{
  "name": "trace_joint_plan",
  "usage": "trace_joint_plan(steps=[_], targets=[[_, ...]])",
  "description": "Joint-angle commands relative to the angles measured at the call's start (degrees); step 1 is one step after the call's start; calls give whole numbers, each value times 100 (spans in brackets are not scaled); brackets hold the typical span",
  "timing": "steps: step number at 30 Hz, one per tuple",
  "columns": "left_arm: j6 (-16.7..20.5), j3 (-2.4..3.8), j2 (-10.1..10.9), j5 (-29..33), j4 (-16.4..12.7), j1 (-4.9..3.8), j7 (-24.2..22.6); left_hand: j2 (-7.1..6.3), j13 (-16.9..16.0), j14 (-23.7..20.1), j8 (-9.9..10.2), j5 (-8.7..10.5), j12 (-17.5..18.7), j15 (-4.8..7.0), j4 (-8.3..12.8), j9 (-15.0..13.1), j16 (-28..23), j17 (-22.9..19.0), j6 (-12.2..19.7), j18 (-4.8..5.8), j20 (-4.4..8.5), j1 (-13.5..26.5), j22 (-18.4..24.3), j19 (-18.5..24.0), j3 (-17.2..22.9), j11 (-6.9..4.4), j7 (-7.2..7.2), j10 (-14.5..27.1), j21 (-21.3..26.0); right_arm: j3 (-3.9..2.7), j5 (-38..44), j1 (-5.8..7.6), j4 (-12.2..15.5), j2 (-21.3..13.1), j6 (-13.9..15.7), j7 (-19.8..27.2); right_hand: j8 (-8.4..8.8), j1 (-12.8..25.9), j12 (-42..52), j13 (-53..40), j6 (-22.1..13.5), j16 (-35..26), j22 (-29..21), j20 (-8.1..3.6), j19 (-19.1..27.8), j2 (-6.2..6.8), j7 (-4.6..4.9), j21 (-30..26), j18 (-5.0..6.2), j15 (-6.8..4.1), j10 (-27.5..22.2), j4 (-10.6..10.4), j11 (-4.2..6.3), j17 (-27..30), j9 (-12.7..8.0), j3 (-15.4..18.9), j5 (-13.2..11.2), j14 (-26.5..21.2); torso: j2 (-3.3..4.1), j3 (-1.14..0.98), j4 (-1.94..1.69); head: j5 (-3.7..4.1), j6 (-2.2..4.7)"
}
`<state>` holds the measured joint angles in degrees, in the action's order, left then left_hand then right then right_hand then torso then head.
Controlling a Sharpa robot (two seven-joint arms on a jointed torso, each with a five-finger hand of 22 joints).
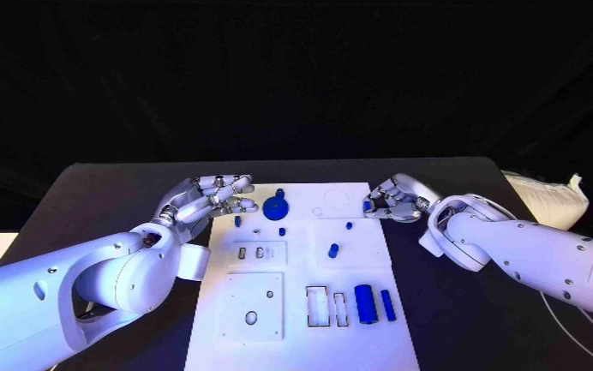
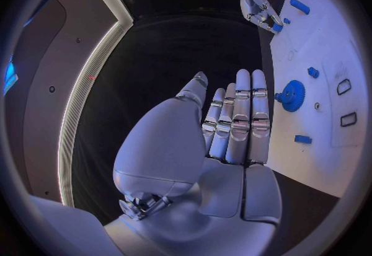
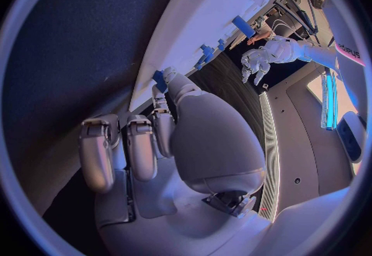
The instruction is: Assemble the parts on the task board
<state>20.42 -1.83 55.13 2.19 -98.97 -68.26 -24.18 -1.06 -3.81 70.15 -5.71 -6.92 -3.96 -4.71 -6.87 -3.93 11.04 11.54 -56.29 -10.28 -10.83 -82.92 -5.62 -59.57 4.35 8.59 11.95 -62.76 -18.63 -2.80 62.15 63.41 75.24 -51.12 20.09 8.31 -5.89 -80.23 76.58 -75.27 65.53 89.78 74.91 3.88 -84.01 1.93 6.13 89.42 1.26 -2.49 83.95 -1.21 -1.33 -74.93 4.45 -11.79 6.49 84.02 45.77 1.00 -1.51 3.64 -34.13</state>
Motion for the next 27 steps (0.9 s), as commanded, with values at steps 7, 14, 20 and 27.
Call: trace_joint_plan(steps=[7,14,20,27], targets=[[-107,2,-4,6,-2,-1,-13,29,1,-16,38,11,20,-17,39,-4,-30,9,-34,-22,-15,-15,7,-4,8,-8,10,-24,20,0,179,1,120,54,412,-208,-45,147,69,-735,187,22,1460,-75,-572,-144,-116,36,-114,-75,113,-45,94,-1507,52,-101,333,598,-3,-1,-1,-7,-19],[-121,2,-8,6,55,-1,-18,28,2,-16,44,11,24,-19,42,-3,-35,14,-30,-21,-15,-16,9,-5,9,-5,15,-19,21,-33,332,140,559,73,617,-547,-62,175,50,-729,223,22,1452,-97,-567,-157,-142,32,-112,-96,110,-7,116,-1507,74,-176,514,598,-13,5,-7,-34,-28],[-121,2,-25,18,168,0,-37,28,3,-16,45,11,25,-19,42,-3,-36,15,-29,-21,-15,-16,9,-5,9,-4,16,-18,22,-39,726,286,922,218,621,-861,-59,176,38,-723,218,22,1442,-101,-561,-165,-140,27,-109,-100,106,7,117,-1507,77,-197,518,598,-38,18,-14,-53,-51],[-134,2,-62,49,261,1,-55,28,3,-16,45,11,25,-19,42,-3,-36,15,-29,-21,-15,-16,9,-5,9,-4,16,-18,22,2,1314,329,1098,613,431,-1120,-51,218,41,-726,206,22,1436,-104,-558,-170,-134,24,-108,-98,110,-2,112,-1507,80,-207,485,598,-81,54,-49,-115,-110]])
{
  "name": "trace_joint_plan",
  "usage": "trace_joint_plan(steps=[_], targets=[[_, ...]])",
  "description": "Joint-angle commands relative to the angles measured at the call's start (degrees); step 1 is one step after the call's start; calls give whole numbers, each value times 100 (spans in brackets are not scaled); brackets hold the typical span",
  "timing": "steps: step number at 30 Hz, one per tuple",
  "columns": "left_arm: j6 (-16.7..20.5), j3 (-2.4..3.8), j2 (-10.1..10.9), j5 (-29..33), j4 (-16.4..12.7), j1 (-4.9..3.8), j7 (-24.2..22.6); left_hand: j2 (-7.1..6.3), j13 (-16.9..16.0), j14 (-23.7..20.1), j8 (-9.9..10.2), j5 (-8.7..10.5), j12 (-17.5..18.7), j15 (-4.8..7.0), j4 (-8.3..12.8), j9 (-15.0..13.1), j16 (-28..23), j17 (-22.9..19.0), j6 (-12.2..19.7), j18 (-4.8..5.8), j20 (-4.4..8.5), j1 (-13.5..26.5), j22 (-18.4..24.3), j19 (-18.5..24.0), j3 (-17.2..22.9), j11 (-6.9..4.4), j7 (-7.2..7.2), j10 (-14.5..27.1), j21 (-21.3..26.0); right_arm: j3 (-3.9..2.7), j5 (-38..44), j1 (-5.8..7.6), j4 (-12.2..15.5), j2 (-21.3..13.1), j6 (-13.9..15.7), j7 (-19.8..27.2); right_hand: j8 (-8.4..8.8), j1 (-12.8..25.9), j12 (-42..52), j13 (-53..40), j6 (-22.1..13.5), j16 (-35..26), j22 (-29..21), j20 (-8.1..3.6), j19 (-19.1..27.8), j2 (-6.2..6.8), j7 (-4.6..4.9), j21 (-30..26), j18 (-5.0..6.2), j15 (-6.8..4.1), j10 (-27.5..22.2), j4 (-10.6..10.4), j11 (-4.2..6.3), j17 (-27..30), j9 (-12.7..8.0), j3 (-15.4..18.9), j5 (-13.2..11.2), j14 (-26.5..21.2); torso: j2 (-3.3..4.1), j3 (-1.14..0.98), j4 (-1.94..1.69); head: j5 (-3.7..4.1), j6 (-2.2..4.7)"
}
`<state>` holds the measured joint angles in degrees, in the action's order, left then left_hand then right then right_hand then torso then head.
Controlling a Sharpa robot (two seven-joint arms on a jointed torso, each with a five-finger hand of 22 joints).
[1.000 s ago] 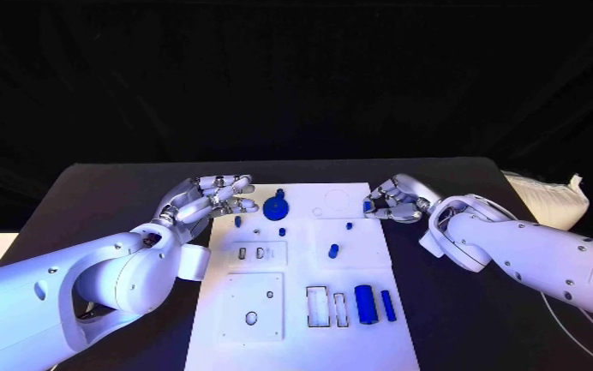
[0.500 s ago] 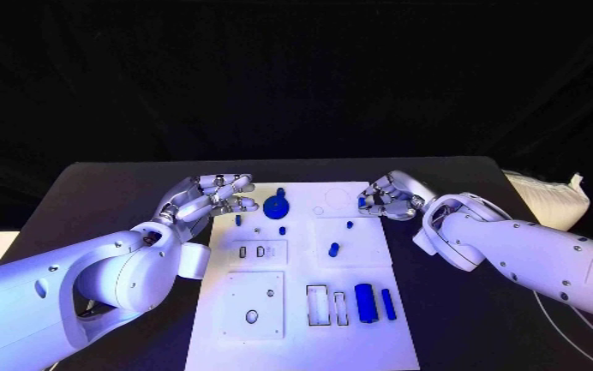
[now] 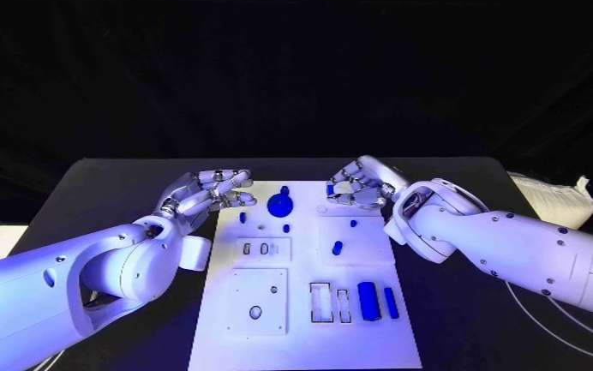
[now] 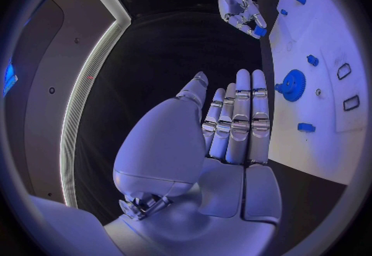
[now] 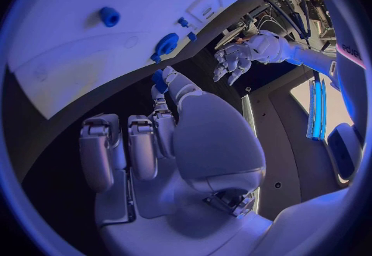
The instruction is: Assemble the parts on the task board
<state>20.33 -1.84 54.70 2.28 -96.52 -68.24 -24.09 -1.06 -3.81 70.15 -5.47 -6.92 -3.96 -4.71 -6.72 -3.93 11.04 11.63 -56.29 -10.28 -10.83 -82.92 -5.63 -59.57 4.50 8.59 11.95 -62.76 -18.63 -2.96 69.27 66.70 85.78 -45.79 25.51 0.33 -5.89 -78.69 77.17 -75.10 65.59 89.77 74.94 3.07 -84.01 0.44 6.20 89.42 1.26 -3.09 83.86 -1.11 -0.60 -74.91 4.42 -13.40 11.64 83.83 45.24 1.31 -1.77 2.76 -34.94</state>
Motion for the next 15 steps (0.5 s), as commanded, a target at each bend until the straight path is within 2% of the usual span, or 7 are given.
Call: trace_joint_plan(steps=[1,3,4,6,8,14,15], targets=[[-127,3,-21,42,26,0,-64,28,3,-16,21,11,25,-19,27,-3,-36,6,-29,-21,-15,-16,10,-5,-7,-4,16,-18,22,35,689,-2,59,147,-146,-367,-49,81,-18,-743,197,23,1433,-23,-559,-22,-140,25,-108,-38,119,-16,38,-1509,85,-48,-40,617,-32,29,-29,-45,-43],[-130,3,-26,44,51,0,-68,28,3,-16,21,11,25,-19,27,-3,-36,6,-29,-21,-15,-16,10,-5,-7,-4,16,-18,22,72,886,-14,87,294,-203,-471,-46,114,-18,-744,194,23,1428,-24,-556,-19,-139,22,-107,-37,121,-27,36,-1509,87,-48,-59,617,-39,38,-36,-72,-61],[-133,3,-28,45,62,0,-70,28,3,-16,21,11,25,-19,27,-3,-36,6,-29,-21,-15,-16,10,-5,-7,-4,16,-18,22,84,953,-25,98,345,-220,-510,-46,115,-20,-743,193,23,1427,-24,-555,-19,-139,22,-107,-37,120,-27,36,-1509,87,-48,-60,617,-35,33,-31,-98,-73],[-133,3,-32,46,91,0,-74,28,3,-16,21,11,25,-19,27,-3,-36,6,-29,-21,-15,-16,10,-5,-7,-4,16,-18,22,110,1102,-60,119,467,-257,-609,-45,119,-26,-740,193,23,1425,-24,-554,-18,-139,21,-106,-37,118,-28,36,-1509,87,-48,-62,617,-45,41,-44,-119,-99],[-133,3,-34,47,117,0,-81,28,3,-16,21,11,25,-19,27,-3,-36,6,-29,-21,-15,-16,10,-5,-7,-4,16,-18,22,134,1222,-93,126,582,-308,-687,-45,119,-26,-740,193,23,1425,-24,-554,-18,-139,21,-106,-37,118,-28,36,-1509,87,-48,-62,617,-37,36,-36,-160,-107],[-139,3,-44,76,159,0,-93,33,3,-16,24,9,25,-19,30,-3,-41,11,-29,-21,-15,-21,12,-6,-1,-4,15,-17,23,199,1481,-218,74,872,-465,-786,-41,140,-29,-739,187,23,1419,-24,-551,-11,-137,18,-105,-36,117,-33,35,-1509,88,-48,-63,617,-42,41,-32,-212,-137],[-140,3,-47,79,161,0,-93,33,3,-16,24,9,25,-19,30,-3,-41,11,-29,-21,-15,-21,12,-6,-1,-4,15,-17,23,206,1527,-244,60,916,-489,-801,-41,143,-29,-739,187,23,1419,-24,-551,-11,-137,18,-105,-36,118,-34,35,-1509,88,-48,-64,617,-38,35,-29,-218,-137]])
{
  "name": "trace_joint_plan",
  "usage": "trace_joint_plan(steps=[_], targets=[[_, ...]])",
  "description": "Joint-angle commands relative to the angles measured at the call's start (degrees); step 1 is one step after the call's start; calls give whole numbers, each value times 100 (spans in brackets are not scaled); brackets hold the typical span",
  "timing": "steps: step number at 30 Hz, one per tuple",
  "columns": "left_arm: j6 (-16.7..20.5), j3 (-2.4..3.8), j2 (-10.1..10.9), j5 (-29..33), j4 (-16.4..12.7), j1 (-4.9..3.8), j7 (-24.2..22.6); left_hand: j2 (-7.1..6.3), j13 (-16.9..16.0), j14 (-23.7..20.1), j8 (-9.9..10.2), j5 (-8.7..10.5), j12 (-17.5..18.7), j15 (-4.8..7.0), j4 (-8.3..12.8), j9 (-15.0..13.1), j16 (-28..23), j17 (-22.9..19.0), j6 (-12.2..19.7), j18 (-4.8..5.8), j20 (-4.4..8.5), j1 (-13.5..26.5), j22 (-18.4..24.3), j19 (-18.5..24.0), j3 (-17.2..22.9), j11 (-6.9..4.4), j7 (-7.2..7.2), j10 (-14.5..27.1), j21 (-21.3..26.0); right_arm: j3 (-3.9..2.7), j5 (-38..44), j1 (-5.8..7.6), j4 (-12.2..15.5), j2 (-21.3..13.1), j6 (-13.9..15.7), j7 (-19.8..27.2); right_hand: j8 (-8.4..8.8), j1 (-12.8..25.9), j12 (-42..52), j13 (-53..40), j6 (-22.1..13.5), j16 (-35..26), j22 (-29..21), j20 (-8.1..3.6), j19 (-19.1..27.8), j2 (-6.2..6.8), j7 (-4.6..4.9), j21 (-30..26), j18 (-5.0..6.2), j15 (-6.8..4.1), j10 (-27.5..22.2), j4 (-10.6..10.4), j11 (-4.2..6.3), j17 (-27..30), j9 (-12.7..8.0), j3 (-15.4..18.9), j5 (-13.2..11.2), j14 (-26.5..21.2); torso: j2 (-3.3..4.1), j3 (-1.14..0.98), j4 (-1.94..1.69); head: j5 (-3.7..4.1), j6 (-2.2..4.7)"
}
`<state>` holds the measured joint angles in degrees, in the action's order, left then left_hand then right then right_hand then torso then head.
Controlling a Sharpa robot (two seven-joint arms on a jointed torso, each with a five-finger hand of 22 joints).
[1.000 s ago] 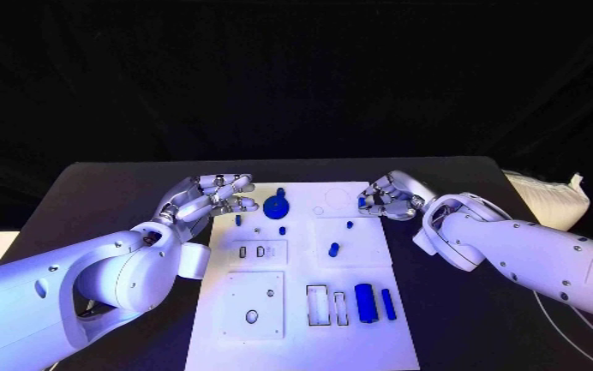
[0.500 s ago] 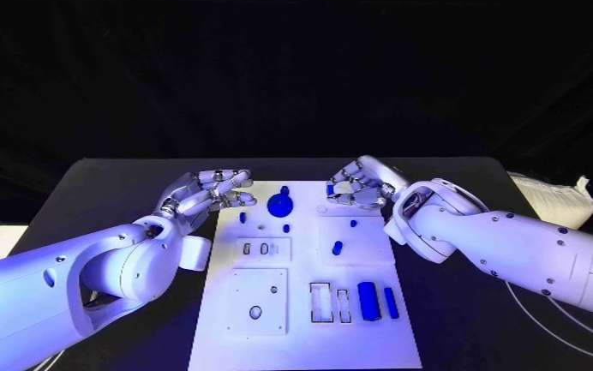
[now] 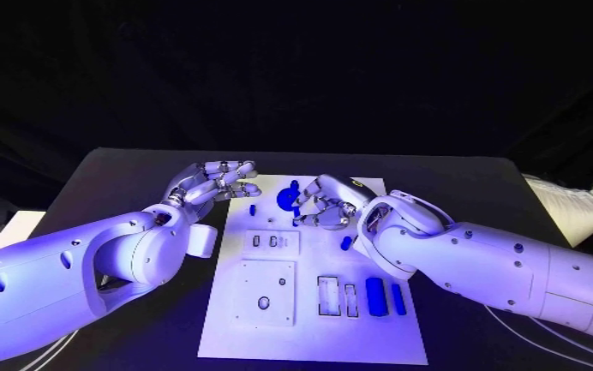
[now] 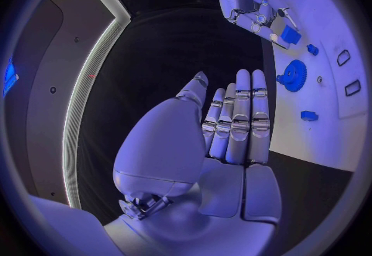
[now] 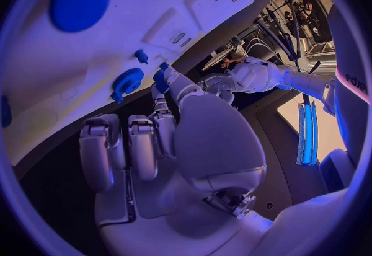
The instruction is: Assemble the parts on the task board
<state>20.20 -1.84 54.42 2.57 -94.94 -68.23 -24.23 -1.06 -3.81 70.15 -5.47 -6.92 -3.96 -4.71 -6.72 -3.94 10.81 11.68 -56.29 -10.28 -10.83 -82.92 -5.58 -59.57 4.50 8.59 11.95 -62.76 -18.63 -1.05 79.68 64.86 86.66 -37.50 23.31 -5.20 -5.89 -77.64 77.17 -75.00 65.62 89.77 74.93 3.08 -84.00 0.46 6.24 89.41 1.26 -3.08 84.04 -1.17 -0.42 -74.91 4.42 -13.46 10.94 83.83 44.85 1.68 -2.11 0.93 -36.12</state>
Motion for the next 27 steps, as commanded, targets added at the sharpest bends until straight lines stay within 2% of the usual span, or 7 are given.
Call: trace_joint_plan(steps=[1,7,12,17,21,27], targets=[[-128,3,-23,51,4,-1,-80,33,3,-16,25,9,25,-19,30,-2,-19,6,-29,-21,-15,-20,7,-6,-1,-4,15,-17,23,23,525,-82,-43,129,-298,-261,-39,53,-28,-751,182,23,1419,-24,-551,-9,-139,18,-105,-36,100,-33,16,-1509,89,-42,5,617,5,-7,8,-41,-16],[-136,3,-38,56,-6,-1,-74,33,3,-16,25,9,25,-19,30,-2,-19,6,-29,-21,-15,-20,7,-6,-1,-4,15,-17,23,71,629,-163,-117,315,-496,-296,-35,64,-65,-730,175,23,1396,-24,-538,-1,-138,7,-99,-36,85,-33,15,-1509,89,-42,6,617,14,-12,6,-105,-32],[-140,3,-45,57,-8,-1,-67,33,3,-16,25,9,25,-19,30,-2,-19,6,-29,-21,-15,-20,7,-6,-1,-4,15,-17,23,101,696,-191,-153,404,-575,-312,-31,74,-73,-726,169,23,1392,-24,-536,5,-136,5,-98,-35,81,-34,14,-1509,89,-42,8,617,12,-9,5,-119,-56],[-145,3,-51,57,-5,-1,-59,34,3,-16,26,9,26,-19,31,-2,-20,7,-30,-21,-15,-21,7,-6,-1,-4,15,-17,23,113,727,-204,-151,441,-634,-310,-26,102,-72,-727,163,23,1391,-23,-535,12,-132,4,-98,-34,81,-43,10,-1509,89,-41,10,617,16,-19,8,-138,-71],[-148,3,-53,57,-6,-1,-49,34,3,-15,27,9,26,-20,32,-2,-22,9,-30,-20,-15,-22,8,-6,0,-4,16,-17,23,118,735,-211,-137,449,-695,-287,-24,113,-74,-727,161,23,1393,-23,-536,14,-131,6,-98,-33,80,-47,9,-1509,90,-41,12,617,15,-17,19,-149,-80],[-151,3,-54,57,-6,-1,-43,33,4,-15,29,9,27,-20,33,-2,-23,11,-29,-20,-15,-21,9,-6,0,-3,18,-16,24,121,785,-215,-130,425,-801,-304,-20,134,-75,-727,156,23,1392,-22,-535,21,-129,5,-98,-31,80,-54,7,-1509,90,-39,14,617,12,-20,10,-150,-90]])
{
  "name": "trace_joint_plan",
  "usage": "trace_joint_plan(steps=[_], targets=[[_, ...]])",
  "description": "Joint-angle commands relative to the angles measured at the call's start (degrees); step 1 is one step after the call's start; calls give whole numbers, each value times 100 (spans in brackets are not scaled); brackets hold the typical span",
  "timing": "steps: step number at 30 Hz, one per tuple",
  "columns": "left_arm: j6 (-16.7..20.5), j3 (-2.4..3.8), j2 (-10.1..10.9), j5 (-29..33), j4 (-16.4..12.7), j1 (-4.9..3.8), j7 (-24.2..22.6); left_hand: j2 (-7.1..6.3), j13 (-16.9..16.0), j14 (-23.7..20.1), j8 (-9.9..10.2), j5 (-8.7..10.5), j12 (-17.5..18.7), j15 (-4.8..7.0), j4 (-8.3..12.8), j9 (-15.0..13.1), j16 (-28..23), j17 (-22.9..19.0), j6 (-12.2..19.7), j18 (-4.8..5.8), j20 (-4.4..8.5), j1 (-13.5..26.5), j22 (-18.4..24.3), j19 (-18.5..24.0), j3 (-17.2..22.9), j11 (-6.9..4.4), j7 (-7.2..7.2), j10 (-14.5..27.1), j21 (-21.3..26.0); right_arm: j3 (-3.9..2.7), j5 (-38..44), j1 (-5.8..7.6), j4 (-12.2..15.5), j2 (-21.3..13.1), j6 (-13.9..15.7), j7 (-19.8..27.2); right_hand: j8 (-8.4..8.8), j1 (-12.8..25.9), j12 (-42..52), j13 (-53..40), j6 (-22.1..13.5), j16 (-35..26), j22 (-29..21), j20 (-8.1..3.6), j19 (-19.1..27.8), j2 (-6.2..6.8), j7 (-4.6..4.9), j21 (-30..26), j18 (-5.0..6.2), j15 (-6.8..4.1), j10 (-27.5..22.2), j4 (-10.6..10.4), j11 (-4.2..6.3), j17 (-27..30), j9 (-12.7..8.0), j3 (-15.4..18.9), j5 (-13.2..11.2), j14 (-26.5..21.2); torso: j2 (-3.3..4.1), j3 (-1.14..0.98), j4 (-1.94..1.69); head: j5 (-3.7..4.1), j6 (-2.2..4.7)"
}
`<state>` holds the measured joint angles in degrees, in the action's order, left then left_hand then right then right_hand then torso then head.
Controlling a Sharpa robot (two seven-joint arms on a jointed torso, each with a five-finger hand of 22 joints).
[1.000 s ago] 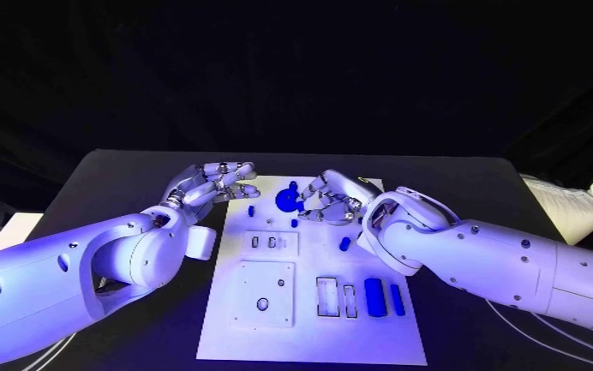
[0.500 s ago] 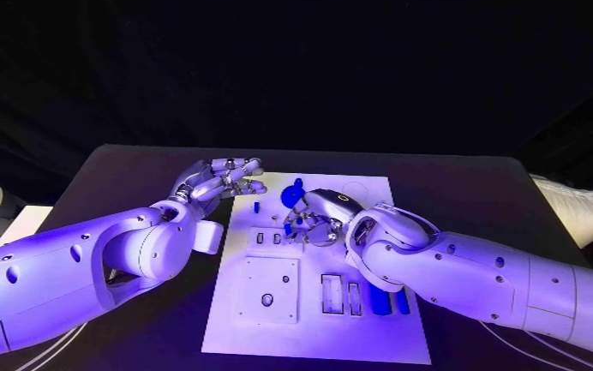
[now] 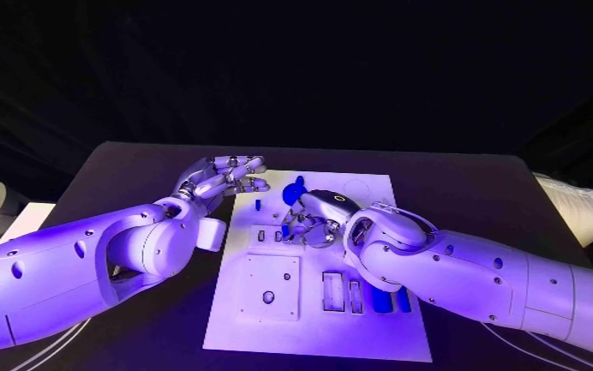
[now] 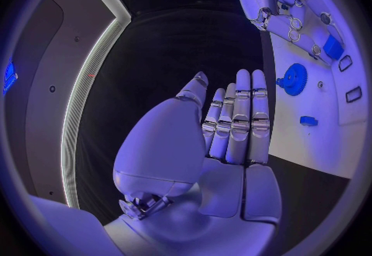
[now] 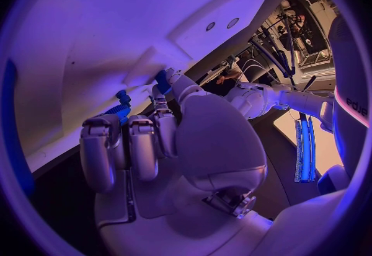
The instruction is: Assemble the parts on the task board
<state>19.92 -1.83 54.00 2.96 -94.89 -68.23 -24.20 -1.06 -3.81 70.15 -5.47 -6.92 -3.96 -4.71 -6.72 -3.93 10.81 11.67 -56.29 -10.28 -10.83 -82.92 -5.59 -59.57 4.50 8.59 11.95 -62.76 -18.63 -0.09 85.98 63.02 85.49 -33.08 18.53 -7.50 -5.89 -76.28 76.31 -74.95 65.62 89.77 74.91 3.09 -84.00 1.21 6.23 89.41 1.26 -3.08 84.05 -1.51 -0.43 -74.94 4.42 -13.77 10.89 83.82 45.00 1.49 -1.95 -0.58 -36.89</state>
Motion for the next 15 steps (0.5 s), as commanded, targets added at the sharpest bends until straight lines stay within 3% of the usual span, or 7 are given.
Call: trace_joint_plan(steps=[1,10,15], targets=[[-122,3,-12,19,-10,-1,-44,33,4,-15,30,10,27,-20,33,-2,-23,11,-29,-20,-15,-21,10,-6,0,-3,18,-15,24,26,168,-32,-12,-23,-345,-84,-20,-1,11,-732,156,23,1394,-23,-536,-54,-129,5,-98,-32,79,-21,8,-1506,90,-8,19,618,-2,-1,-6,-2,-16],[-123,2,-12,19,-8,1,-37,33,4,-15,30,10,27,-20,33,-2,-23,11,-29,-20,-15,-21,10,-6,0,-3,18,-15,24,27,273,-33,-32,-48,-546,-214,-8,44,-18,-718,141,23,1379,-20,-527,-21,-123,-2,-94,-28,67,-29,4,-1506,90,-1,27,618,-4,3,-2,-11,-40],[-123,2,-11,19,-8,2,-32,33,4,-15,30,10,27,-20,33,-2,-23,11,-29,-20,-15,-21,10,-6,0,-3,18,-15,24,27,326,-32,-27,-49,-592,-275,57,150,-171,-638,44,23,1321,-8,-495,74,-79,-31,-80,-6,-2,-55,-28,-1506,73,27,54,618,-4,4,-6,-4,-50]])
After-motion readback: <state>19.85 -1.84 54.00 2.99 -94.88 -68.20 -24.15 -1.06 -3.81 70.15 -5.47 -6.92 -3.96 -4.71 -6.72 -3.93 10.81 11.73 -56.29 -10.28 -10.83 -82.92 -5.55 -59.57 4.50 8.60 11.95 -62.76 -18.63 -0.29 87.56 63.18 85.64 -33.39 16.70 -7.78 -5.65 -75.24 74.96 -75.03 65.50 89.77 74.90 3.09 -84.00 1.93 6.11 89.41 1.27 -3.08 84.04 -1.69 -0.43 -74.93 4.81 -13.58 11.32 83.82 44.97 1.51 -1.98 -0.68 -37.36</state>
